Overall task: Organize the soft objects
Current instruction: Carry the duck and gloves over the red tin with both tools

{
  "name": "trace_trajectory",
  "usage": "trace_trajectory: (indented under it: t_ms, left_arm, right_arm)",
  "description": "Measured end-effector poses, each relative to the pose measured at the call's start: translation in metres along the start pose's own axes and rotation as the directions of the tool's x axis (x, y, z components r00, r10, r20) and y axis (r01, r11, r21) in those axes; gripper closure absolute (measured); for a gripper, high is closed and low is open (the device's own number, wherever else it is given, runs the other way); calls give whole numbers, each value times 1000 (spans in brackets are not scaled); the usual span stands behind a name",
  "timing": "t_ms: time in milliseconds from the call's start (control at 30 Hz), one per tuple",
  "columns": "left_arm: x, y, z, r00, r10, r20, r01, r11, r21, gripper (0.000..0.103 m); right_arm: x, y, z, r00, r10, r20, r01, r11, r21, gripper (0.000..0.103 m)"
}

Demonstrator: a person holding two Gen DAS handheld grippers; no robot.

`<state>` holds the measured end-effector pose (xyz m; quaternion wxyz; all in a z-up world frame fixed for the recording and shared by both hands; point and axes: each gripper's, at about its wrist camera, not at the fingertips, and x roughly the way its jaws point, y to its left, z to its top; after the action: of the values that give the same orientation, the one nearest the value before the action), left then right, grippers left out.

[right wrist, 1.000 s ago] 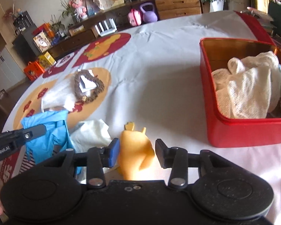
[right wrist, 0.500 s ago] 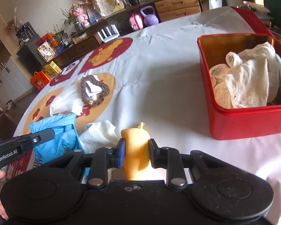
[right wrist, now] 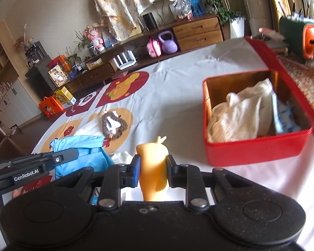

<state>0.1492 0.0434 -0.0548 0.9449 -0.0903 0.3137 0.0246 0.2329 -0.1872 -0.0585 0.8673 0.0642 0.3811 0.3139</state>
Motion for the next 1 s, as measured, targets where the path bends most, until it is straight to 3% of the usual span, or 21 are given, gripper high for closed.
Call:
trace_trajectory:
  t_ms: [500,1000]
  left_arm:
    - [23,-82,47,994,-105,8,104,991,82,94]
    - [76,-158,99,985,-175,-5,174,975,139,93]
  right_arm:
    - [-46,-52,38,993,-72,91,74,997,-20,79]
    - [-45,-113,75,975,-158,156,155,987,33,79]
